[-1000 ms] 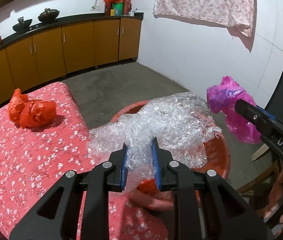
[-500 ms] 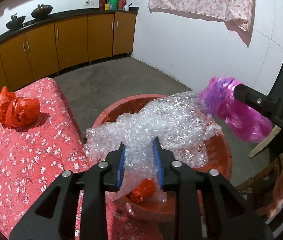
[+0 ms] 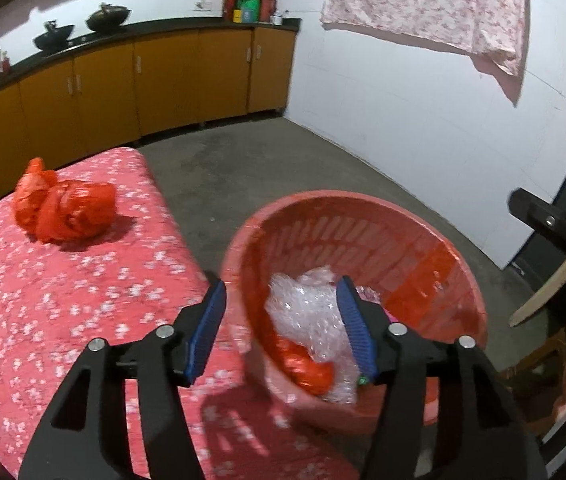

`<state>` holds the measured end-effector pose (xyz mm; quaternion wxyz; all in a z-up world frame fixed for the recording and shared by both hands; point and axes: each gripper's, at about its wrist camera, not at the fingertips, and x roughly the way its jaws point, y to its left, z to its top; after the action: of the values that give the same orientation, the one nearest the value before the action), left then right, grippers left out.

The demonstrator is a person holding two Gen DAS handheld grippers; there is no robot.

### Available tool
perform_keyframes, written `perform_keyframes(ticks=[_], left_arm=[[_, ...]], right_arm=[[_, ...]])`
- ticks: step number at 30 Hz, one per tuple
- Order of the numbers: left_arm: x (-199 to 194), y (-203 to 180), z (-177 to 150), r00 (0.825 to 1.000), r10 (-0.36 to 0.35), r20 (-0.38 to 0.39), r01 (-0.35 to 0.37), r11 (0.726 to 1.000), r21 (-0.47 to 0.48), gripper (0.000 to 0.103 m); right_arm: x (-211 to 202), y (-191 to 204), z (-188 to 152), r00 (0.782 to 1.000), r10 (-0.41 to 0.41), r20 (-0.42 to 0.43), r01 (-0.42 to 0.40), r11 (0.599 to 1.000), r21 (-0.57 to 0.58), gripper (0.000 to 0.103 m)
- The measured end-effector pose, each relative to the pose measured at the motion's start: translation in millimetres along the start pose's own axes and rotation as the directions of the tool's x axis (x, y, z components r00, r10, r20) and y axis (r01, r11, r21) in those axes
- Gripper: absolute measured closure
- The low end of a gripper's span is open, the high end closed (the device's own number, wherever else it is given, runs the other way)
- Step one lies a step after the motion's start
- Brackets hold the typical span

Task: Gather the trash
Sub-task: 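Open both tools over the basket, dropping the pink bag and bubble wrap, then grasp the large orange-red bag with the left tool while the right tool grasps the small one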

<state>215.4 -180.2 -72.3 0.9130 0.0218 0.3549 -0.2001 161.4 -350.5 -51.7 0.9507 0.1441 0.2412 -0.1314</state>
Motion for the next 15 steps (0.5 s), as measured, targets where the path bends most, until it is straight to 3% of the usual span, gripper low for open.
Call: perform_keyframes(ticks=[9, 15], left_arm=[[-23.5, 58.1, -10.3, 0.992, 0.125, 0.029, -0.122, 0.989, -0.083, 0.039], [-42.5, 119.4, -21.7, 0.966, 0.258, 0.030, -0.251, 0.956, -0.154, 0.038]], right_arm=[[4.1, 42.3, -9.4, 0.998, 0.061, -0.011, -0.061, 0.992, -0.107, 0.032], [13.0, 87.9, -12.9, 0.989, 0.146, -0.036, -0.150, 0.974, -0.169, 0.030]])
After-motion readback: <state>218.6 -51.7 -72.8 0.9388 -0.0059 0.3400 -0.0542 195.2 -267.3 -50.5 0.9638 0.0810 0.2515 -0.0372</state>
